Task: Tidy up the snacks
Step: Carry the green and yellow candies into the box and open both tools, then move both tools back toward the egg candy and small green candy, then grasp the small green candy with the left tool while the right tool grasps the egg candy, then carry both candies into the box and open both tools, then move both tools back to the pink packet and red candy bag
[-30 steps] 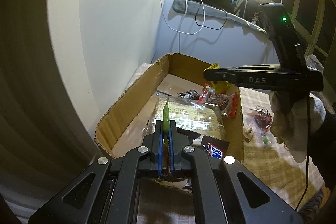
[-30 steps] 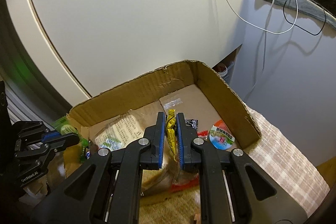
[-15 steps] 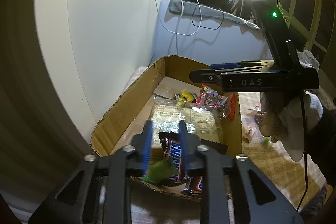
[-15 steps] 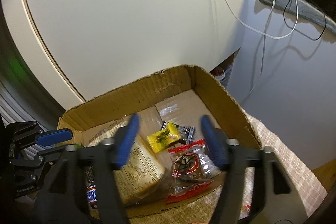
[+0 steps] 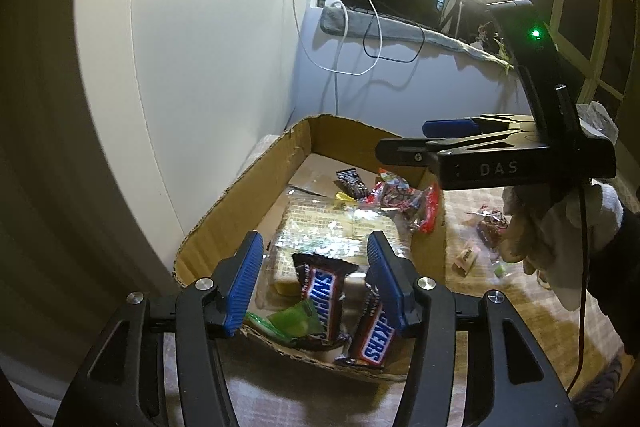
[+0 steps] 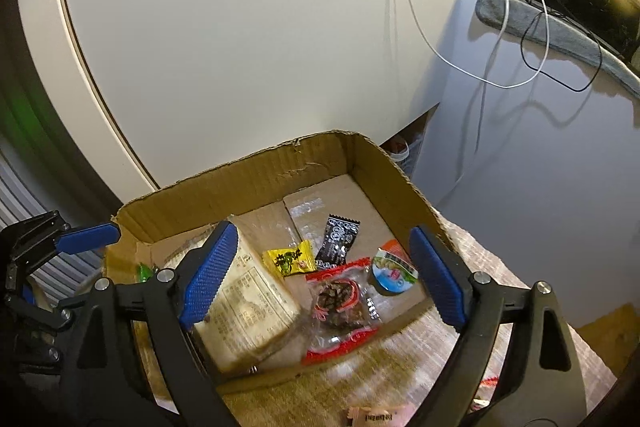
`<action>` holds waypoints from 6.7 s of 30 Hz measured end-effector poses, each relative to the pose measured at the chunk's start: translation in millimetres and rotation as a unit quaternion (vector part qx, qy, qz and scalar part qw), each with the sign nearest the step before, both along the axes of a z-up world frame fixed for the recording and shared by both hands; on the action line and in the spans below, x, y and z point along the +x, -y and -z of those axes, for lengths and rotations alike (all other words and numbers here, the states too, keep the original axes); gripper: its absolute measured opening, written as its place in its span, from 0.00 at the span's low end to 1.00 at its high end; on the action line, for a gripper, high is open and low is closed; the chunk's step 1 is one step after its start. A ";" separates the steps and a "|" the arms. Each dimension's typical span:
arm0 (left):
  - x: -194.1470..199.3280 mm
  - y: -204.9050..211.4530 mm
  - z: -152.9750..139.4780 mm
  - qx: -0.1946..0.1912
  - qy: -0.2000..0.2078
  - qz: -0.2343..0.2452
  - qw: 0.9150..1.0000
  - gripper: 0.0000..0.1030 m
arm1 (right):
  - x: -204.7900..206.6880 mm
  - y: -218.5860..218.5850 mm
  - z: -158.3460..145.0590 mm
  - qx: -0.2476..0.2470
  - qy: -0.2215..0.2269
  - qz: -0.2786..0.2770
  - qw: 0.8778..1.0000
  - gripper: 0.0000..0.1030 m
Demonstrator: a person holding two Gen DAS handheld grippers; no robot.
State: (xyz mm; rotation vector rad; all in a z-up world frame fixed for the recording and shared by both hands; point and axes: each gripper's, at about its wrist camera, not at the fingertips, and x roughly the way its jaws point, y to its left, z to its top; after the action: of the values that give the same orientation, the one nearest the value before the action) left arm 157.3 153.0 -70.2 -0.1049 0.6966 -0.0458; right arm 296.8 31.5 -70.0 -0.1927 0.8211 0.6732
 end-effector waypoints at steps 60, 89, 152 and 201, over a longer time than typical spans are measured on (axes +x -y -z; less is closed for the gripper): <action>42.9 212.5 76.3 0.025 -0.122 0.167 0.978 0.16 | -126.2 220.3 80.4 -0.040 -0.082 0.102 0.991 0.40; 15.9 176.9 22.6 0.007 -0.054 0.138 0.989 0.06 | -142.7 224.7 34.1 0.008 -0.043 0.109 0.993 0.26; 57.3 17.4 -6.1 0.018 -0.001 0.013 1.000 0.07 | 8.7 21.5 4.1 0.020 -0.024 0.007 0.999 0.32; 18.5 73.4 -29.0 0.025 0.022 0.047 0.998 0.73 | -49.3 118.4 -29.1 -0.012 0.021 0.078 0.997 0.95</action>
State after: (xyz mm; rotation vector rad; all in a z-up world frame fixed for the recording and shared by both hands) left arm 175.8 79.6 -41.2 -0.0235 0.6584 -0.1207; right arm 247.5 -86.9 -40.9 -0.1613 0.7947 0.5112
